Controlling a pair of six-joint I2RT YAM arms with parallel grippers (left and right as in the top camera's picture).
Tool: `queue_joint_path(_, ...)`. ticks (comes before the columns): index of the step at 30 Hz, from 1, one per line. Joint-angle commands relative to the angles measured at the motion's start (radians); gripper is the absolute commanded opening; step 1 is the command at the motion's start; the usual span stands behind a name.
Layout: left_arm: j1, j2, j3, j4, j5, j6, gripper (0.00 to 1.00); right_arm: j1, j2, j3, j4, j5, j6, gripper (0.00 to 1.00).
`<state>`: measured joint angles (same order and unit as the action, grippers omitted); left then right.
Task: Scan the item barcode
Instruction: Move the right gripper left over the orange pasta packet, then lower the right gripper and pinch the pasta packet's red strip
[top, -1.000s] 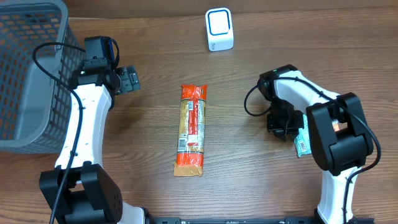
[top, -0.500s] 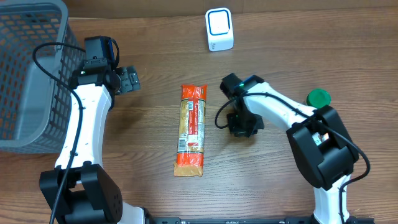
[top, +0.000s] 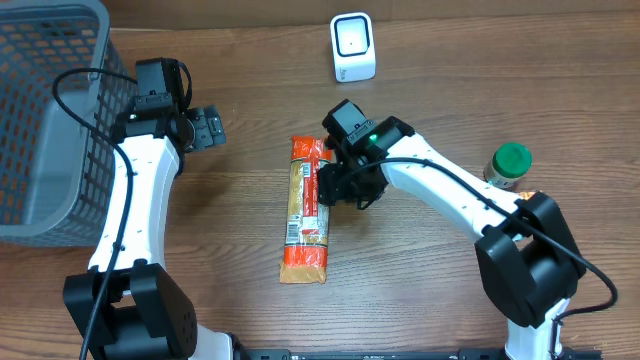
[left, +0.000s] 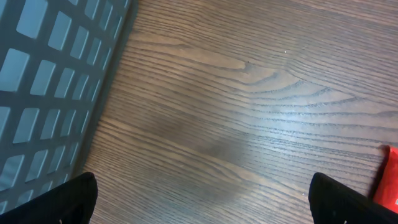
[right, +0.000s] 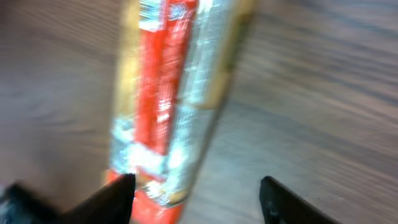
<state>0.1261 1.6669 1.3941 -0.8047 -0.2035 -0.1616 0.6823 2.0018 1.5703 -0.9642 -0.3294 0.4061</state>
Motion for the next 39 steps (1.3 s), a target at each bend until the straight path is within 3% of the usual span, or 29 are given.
queue_joint_path(1,-0.002,0.001,0.016,0.000,-0.006,-0.003,1.00,0.000,-0.014,0.009,-0.002,-0.084,0.069,0.46)
queue_joint_path(4,-0.002,0.001,0.016,0.000,-0.006,-0.003,1.00,0.008,-0.010,0.000,0.002,-0.084,0.127,0.33)
queue_joint_path(15,-0.002,0.001,0.016,0.000,-0.006,-0.003,1.00,0.056,0.021,0.000,0.049,-0.048,0.224,0.22)
queue_joint_path(39,-0.002,0.001,0.016,0.000,-0.006,-0.003,1.00,0.126,0.082,0.000,0.104,0.052,0.314,0.27)
